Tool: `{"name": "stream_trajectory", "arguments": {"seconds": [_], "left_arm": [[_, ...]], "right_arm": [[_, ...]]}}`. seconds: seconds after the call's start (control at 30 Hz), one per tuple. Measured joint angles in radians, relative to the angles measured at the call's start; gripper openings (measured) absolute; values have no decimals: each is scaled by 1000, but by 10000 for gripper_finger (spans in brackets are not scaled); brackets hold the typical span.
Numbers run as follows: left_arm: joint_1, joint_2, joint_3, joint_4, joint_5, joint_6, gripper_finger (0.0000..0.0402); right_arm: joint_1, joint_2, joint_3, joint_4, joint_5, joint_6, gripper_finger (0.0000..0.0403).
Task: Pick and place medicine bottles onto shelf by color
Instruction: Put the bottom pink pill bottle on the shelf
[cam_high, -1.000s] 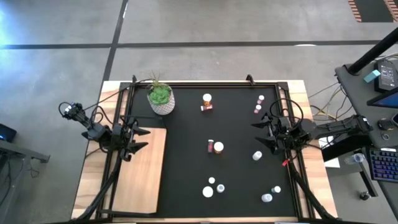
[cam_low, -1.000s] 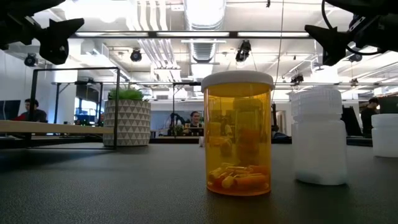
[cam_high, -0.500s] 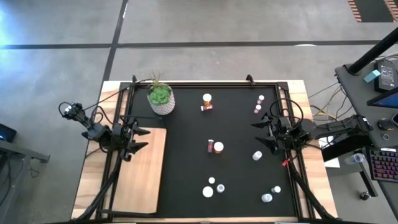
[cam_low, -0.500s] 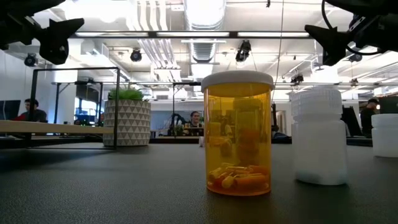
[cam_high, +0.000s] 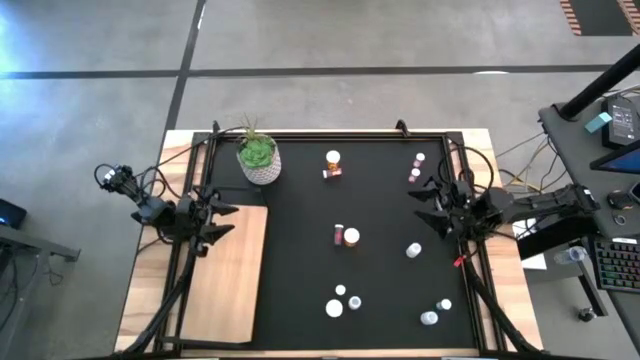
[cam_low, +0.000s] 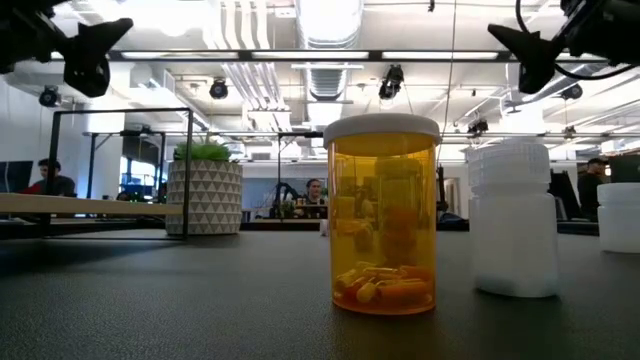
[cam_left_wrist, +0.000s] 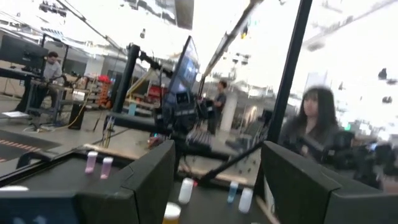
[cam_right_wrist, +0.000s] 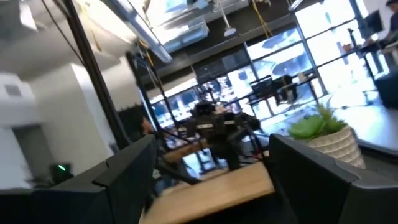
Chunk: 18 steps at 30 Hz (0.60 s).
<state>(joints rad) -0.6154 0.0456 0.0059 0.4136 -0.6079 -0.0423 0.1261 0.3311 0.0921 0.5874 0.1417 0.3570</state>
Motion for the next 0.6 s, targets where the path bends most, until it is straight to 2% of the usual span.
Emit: {"name": "stream_trajectory", "arguments": {"seconds": [0.3,0.47,0.6], "left_arm": [[0,0,0,173,0,22,224],[0,-1,0,269,0,23,224],[0,0,0,270,0,23,224]], "right_arm": [[0,37,111,-6,-9,50,302],[0,107,178,-7,-10,44,302],[0,179,240,-6,-10,46,302]]}}
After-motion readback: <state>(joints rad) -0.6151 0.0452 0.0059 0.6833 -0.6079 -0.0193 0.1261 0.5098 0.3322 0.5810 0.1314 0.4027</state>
